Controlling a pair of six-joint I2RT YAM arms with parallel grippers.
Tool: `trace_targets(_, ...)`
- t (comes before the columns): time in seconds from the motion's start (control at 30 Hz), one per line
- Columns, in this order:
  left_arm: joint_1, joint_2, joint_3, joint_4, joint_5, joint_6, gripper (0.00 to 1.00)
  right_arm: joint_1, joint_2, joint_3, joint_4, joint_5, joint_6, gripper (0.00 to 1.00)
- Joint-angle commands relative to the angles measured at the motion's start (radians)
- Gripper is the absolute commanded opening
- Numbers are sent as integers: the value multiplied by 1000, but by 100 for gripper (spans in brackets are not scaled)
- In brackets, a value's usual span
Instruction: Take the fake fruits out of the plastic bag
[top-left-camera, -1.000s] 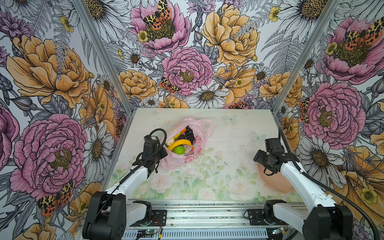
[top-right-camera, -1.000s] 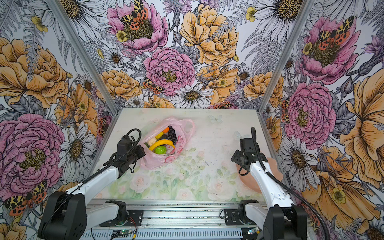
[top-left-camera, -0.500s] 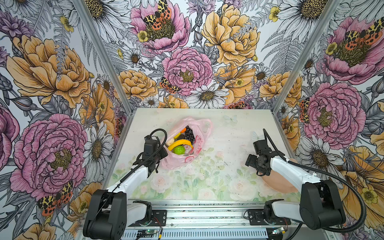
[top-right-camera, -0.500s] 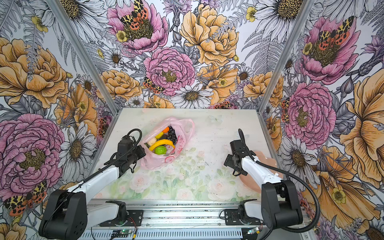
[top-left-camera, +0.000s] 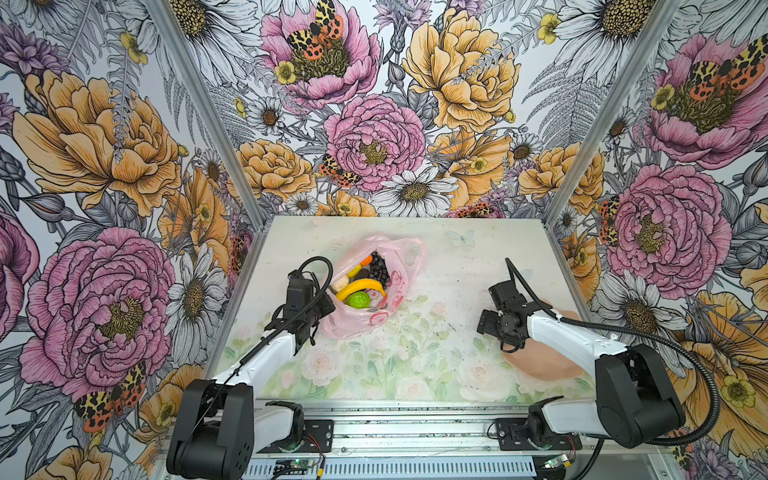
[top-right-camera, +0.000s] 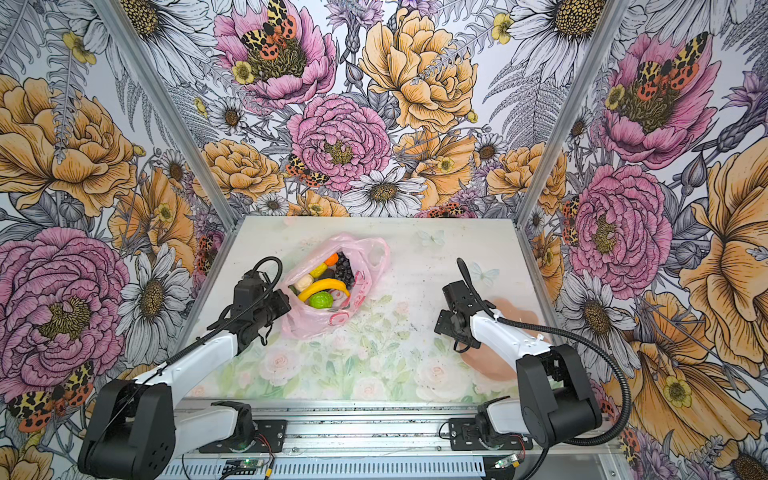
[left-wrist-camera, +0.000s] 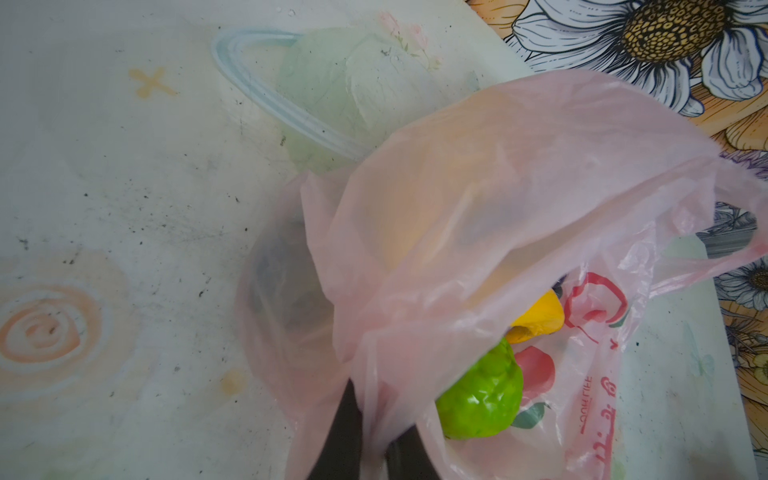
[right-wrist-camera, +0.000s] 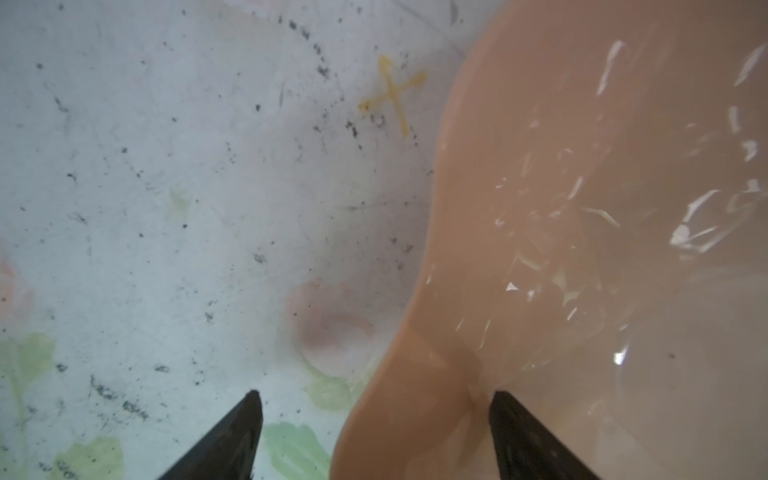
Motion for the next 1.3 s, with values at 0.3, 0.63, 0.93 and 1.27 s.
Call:
trace_targets(0.3,11,10,-5,30,26,15,11,245,150,199,88,-38,83,86)
trace_targets(0.63,14,4,-5,26,25,17,11,422,355,424,114,-61,91,86)
trace_targets(0.93,14,-2,-3,23,25,17,11,521,440,549,116,-82,92,86)
trace_targets(1.27,14,2,-3,26,29,20,10,502,261,495,83,8,12,86)
